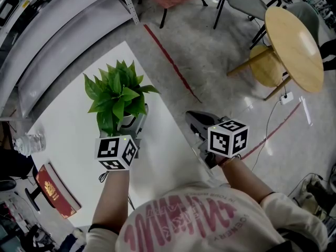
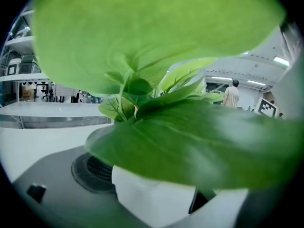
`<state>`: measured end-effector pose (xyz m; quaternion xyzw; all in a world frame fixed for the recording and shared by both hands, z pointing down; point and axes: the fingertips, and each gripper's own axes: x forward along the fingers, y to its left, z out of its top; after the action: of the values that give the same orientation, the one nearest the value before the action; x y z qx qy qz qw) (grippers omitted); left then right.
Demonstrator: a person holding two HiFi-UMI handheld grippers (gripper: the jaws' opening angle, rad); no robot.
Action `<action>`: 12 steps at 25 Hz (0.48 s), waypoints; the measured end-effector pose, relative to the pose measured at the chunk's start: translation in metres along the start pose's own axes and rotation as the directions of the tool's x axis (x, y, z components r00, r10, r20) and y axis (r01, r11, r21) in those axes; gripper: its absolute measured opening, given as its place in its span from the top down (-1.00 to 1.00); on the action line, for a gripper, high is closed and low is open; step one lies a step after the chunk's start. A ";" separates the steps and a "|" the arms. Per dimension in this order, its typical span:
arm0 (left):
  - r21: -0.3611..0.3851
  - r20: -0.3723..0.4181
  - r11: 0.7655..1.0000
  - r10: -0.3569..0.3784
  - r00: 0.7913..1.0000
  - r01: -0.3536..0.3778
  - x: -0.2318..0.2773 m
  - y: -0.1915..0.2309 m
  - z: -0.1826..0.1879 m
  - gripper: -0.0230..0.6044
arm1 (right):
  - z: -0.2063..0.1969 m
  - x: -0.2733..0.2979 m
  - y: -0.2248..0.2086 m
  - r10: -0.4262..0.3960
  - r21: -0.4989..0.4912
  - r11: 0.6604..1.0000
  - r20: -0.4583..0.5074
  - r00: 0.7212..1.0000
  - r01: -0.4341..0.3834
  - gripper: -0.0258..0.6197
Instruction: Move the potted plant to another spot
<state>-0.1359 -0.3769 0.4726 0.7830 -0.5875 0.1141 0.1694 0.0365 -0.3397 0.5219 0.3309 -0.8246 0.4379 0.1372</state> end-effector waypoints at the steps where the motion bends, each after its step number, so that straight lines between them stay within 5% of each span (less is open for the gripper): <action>1: -0.001 -0.001 1.000 0.002 1.000 -0.002 0.000 0.000 0.000 -0.59 | 0.000 0.000 0.000 0.001 -0.002 1.000 -0.001 1.000 -0.001 0.90; 12: 0.012 -0.009 1.000 0.018 1.000 -0.018 -0.010 -0.003 -0.002 -0.60 | 0.001 -0.001 0.007 0.019 -0.016 1.000 -0.004 1.000 -0.019 0.90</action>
<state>-0.1359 -0.3669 0.4702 0.7781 -0.5931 0.1226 0.1663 0.0332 -0.3373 0.5162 0.3210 -0.8310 0.4331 0.1370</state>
